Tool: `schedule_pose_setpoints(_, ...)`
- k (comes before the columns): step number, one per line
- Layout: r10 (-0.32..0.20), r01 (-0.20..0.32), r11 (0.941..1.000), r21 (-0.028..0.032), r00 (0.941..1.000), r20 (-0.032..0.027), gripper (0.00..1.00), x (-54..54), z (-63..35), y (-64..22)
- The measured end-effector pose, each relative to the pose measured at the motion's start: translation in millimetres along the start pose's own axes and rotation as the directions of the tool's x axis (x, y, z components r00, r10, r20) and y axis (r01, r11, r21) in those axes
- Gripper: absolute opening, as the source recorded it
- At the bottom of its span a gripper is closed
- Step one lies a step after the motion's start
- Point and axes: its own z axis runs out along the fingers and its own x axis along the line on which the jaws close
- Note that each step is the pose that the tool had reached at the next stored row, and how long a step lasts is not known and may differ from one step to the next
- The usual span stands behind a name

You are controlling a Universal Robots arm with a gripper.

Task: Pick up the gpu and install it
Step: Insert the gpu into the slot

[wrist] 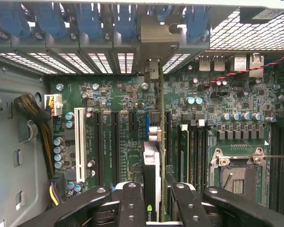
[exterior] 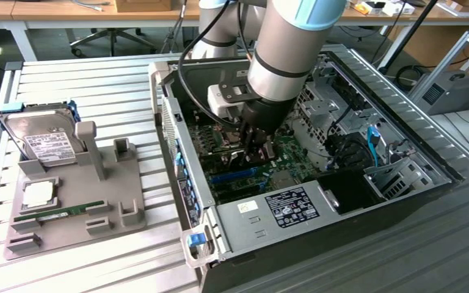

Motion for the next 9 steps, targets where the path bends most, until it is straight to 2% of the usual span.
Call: schedule_pose_setpoints(9, 0.000, 0.000, 1.0000, 0.0001, 1.0000, 0.0000, 0.27, 0.0, 0.6, 0.0)
